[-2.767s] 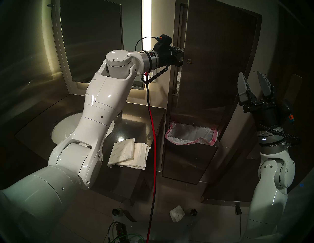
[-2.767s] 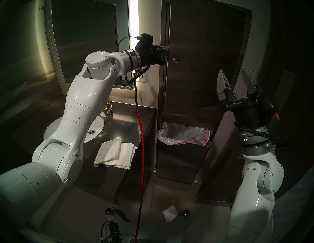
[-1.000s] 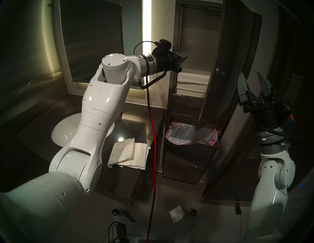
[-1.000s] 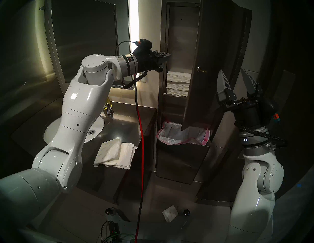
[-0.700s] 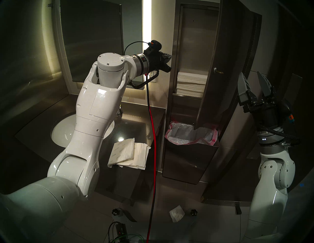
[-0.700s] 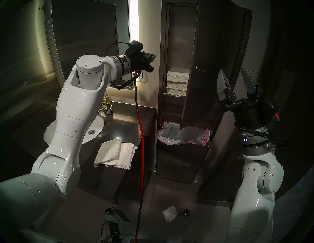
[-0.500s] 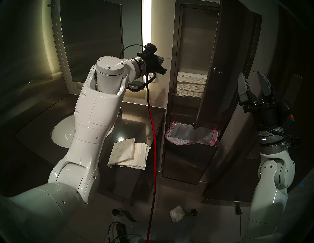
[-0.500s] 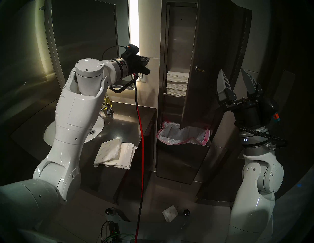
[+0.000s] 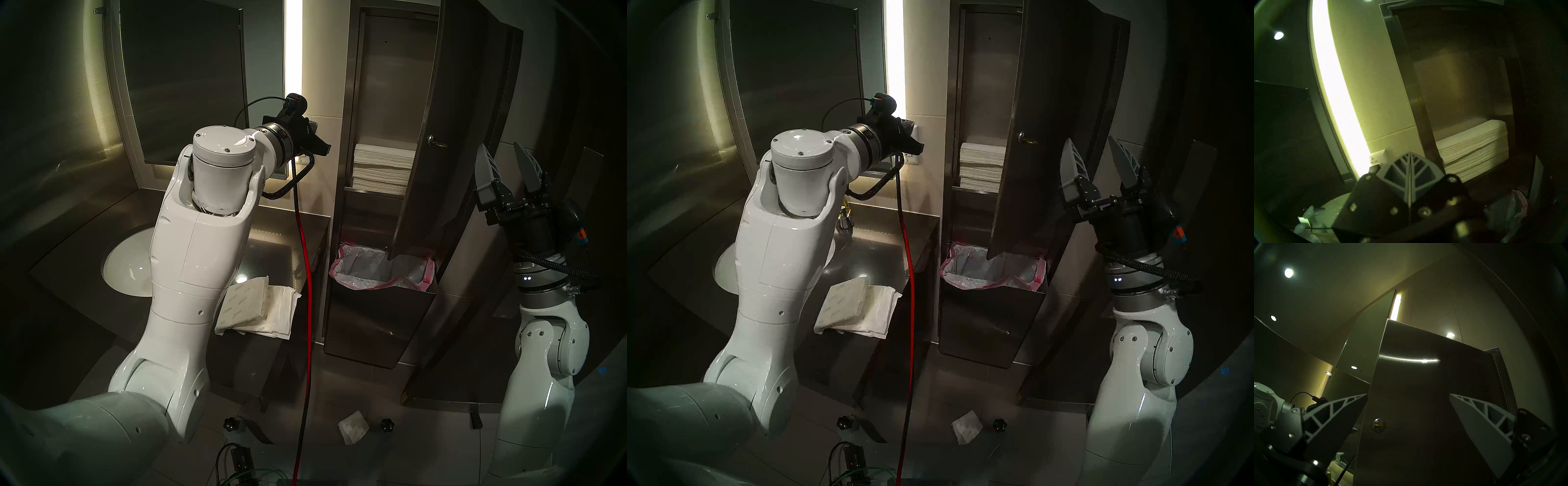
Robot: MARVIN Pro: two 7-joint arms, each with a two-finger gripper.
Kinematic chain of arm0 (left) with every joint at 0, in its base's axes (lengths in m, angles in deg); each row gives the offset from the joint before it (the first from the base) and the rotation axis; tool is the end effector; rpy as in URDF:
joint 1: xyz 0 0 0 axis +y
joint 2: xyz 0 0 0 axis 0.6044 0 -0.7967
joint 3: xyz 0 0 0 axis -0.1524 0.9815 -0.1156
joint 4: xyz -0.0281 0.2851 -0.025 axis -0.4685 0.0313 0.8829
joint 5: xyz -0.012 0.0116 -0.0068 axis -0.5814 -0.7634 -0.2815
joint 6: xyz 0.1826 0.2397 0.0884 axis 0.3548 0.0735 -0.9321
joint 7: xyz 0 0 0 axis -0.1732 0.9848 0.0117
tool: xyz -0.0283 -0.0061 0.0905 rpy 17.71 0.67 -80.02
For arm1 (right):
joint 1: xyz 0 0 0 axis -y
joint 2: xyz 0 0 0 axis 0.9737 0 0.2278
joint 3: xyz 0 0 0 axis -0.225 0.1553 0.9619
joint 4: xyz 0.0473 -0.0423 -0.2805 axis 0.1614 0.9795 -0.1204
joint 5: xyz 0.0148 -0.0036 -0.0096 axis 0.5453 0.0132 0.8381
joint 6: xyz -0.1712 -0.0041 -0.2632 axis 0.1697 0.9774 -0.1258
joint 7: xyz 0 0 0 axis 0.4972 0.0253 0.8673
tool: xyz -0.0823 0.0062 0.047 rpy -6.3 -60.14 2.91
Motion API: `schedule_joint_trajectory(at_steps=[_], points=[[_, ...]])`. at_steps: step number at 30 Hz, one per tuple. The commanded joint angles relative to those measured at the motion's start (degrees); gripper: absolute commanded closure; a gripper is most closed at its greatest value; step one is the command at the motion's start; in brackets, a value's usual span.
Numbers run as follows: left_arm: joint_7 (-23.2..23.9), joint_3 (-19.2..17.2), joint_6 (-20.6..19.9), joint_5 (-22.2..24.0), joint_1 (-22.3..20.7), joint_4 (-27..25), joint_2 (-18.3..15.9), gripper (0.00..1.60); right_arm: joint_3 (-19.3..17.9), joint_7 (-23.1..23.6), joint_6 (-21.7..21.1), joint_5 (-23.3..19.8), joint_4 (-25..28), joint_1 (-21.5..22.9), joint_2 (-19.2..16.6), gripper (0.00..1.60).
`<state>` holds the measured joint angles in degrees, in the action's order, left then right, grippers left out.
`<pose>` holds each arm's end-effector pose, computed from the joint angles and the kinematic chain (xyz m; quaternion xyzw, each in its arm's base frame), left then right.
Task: Twist key and open towel dispenser
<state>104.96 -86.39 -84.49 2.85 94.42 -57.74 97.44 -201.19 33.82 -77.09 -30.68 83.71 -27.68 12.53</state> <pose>0.4617 -0.0978 0.0000 0.6488 -0.2339 0.7223 0.0508 0.2655 -0.0968 -0.0950 -0.3803 -0.0949 -0.9112 0.1270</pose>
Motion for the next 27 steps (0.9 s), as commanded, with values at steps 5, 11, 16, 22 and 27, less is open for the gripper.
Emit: schedule_joint_trajectory(at_steps=[5, 11, 16, 22, 27], points=[[-4.4, -6.3, -6.2, 3.5, 9.2, -10.2, 3.7, 1.60, -0.1, 0.0, 0.1, 0.0, 0.3, 0.0, -0.2, 0.00], [-6.1, -8.9, -11.4, 5.1, 14.1, -13.8, 5.3, 1.60, 0.0, 0.0, 0.1, 0.0, 0.4, -0.1, -0.2, 0.00], [-7.2, -8.6, -11.4, 7.3, 18.6, -17.0, 7.0, 1.60, 0.0, -0.1, 0.1, 0.0, 0.4, -0.1, -0.3, 0.00], [-10.5, -7.0, -11.4, 11.8, 23.8, -22.5, 5.7, 1.60, 0.0, -0.1, 0.1, 0.0, 0.5, -0.2, -0.4, 0.00], [-16.5, -5.1, -10.9, 15.4, 27.5, -26.0, 4.9, 1.60, 0.0, -0.2, 0.1, 0.0, 0.6, -0.4, -0.5, 0.00]])
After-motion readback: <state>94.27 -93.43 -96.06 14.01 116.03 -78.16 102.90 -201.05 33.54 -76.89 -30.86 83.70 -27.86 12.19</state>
